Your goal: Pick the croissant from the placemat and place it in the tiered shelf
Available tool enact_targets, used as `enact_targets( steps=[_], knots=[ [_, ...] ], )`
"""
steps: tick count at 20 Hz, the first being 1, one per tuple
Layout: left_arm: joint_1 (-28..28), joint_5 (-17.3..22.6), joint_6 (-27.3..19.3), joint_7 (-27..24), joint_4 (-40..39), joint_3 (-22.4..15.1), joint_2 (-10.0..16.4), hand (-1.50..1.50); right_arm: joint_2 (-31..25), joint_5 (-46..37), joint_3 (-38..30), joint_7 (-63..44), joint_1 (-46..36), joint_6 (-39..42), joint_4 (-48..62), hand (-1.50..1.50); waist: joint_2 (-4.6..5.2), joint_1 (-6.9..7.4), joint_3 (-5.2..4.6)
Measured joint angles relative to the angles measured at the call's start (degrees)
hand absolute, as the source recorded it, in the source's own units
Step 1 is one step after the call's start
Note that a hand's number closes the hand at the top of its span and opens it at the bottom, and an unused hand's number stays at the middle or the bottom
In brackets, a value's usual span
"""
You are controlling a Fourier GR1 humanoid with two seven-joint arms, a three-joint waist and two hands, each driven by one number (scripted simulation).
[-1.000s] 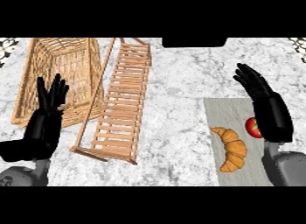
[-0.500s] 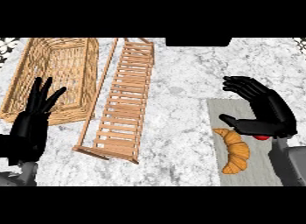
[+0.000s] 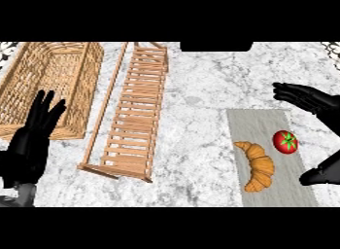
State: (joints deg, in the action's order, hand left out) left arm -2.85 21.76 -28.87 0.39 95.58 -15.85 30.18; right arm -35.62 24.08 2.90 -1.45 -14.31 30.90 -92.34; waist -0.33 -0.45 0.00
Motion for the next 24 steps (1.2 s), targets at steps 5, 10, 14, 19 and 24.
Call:
enact_targets(
  steps=[5,10,14,19,24],
  knots=[
    [-1.14,-0.36,0.13,0.76,-0.93,0.31,-0.24,0.0,-7.66,-7.32,2.56,-4.98,-1.82,3.29,-8.7,-1.5,-0.09,-0.34,-0.1],
    [-2.28,-0.48,0.65,1.33,-1.47,0.69,-0.51,0.0,-11.52,-18.27,7.35,-12.25,-4.18,2.78,-16.96,-1.5,0.0,0.01,-0.12],
    [-2.38,-0.63,1.56,1.43,-1.88,1.17,-0.85,0.0,-9.95,-25.28,13.14,-21.66,-4.21,1.01,-22.79,-1.5,0.09,0.3,-0.12],
    [-2.33,-1.7,2.1,2.54,-1.03,1.73,-1.64,0.0,-6.46,-33.82,18.89,-29.23,-4.13,0.57,-25.45,-1.5,0.21,0.57,-0.05],
    [-2.46,-2.58,3.26,2.12,-2.12,2.59,-2.41,0.0,-4.66,-44.93,24.69,-31.79,-4.18,0.72,-23.58,-1.5,0.31,0.72,-0.03]
  ],
)
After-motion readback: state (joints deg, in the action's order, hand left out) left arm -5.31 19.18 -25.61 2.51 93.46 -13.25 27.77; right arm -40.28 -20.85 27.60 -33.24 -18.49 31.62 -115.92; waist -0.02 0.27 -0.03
